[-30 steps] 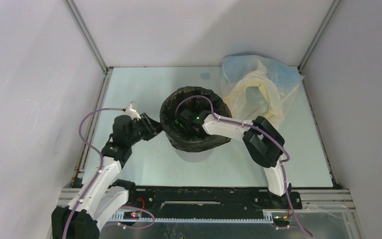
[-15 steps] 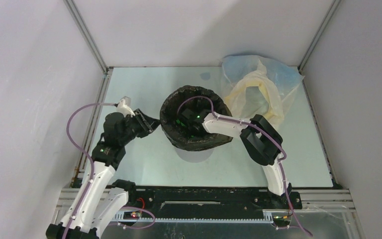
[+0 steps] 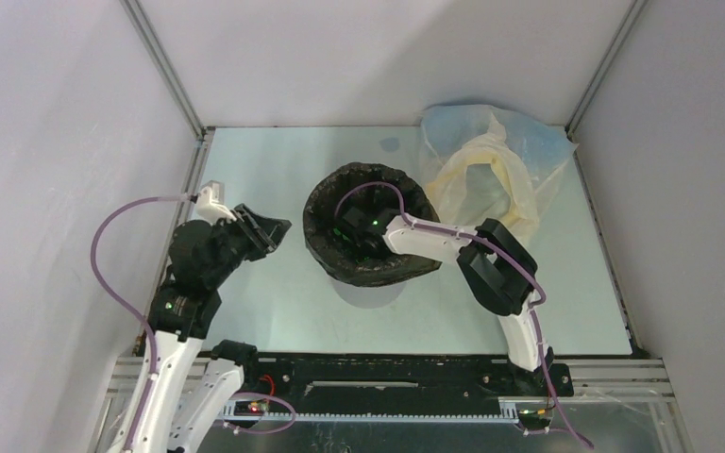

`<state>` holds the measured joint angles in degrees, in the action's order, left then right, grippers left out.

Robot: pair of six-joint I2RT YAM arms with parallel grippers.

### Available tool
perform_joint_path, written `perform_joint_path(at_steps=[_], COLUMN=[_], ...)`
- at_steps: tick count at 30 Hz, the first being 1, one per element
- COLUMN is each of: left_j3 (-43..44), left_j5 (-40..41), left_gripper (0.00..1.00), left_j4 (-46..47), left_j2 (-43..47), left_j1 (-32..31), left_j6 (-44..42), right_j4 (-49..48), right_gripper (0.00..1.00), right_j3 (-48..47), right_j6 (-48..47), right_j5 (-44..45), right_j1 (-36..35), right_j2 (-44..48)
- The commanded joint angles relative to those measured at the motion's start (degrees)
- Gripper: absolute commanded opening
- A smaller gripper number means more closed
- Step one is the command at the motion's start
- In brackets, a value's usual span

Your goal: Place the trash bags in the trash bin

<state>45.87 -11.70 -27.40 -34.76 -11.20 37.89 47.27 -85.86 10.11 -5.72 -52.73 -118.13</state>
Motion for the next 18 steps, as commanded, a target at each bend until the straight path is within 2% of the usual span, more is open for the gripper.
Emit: perform_joint_path(at_steps=[1, 4, 11, 15, 18], left_j3=[3.21, 4.17, 8.39, 9.96, 10.47], left_j5=[0.89, 0.4, -3.91, -5.23, -6.6], left_gripper=[0.44, 0.46, 0.66, 0.68, 0.65], left_j4=[-1.25, -1.25, 0.35, 1.17, 2.32], left_j2=[1.32, 1.03, -4.18, -8.16, -11.07], left_j1=[0.28, 0.3, 0.3, 0.28, 0.17], left_j6=[-2.0, -2.16, -2.86, -3.38, -3.23], right_j4=[0.85, 0.97, 1.4, 1.43, 1.57], right_gripper=[0.0, 0.0, 0.0, 0.0, 0.0], right_j3=[-1.22, -1.16, -2.01, -1.96, -1.97], right_j6=[0.99, 1.31, 1.7, 3.04, 3.59], right_j5=[2.12, 2.6, 3.1, 3.41, 4.51], right_j1=[-0.53, -0.62, 0.37, 2.78, 4.47], right_j2=[5.43, 6.72, 4.8, 4.44, 4.36])
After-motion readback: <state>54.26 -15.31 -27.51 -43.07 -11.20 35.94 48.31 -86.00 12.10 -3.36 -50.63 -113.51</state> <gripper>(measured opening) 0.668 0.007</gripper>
